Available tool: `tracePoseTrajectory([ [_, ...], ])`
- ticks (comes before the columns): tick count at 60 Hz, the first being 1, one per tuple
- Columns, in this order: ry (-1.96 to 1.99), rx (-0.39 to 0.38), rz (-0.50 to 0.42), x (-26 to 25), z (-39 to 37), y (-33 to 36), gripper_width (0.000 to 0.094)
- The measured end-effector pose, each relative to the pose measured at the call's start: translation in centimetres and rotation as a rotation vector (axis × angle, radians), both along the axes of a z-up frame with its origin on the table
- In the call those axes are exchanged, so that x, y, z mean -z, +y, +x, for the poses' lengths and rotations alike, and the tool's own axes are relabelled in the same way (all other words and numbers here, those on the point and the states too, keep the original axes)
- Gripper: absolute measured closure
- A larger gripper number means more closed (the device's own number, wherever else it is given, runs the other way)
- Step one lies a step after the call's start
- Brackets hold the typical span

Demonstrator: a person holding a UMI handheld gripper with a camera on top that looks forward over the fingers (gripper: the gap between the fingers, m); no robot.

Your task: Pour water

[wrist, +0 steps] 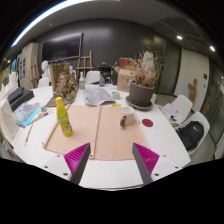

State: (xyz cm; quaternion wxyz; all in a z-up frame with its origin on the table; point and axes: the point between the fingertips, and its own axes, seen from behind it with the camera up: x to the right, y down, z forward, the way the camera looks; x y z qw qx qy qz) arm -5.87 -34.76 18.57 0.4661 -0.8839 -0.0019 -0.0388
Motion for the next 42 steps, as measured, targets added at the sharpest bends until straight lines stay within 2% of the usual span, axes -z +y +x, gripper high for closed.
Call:
tracePoseTrajectory([
  [12, 0.040, -0.052, 0.004, 2.8, -9.9, 1.5, 0.0069],
  [19, 0.065, -0.102, 0.083, 3.4, -15.2, 4.5, 0.0074],
  [37, 0.097, -0.101, 0.180, 8.4, -22.7, 17.4, 0.0087],
  [42, 0.077, -0.098, 0.175, 10.2, -23.9, 20.1, 0.0100],
])
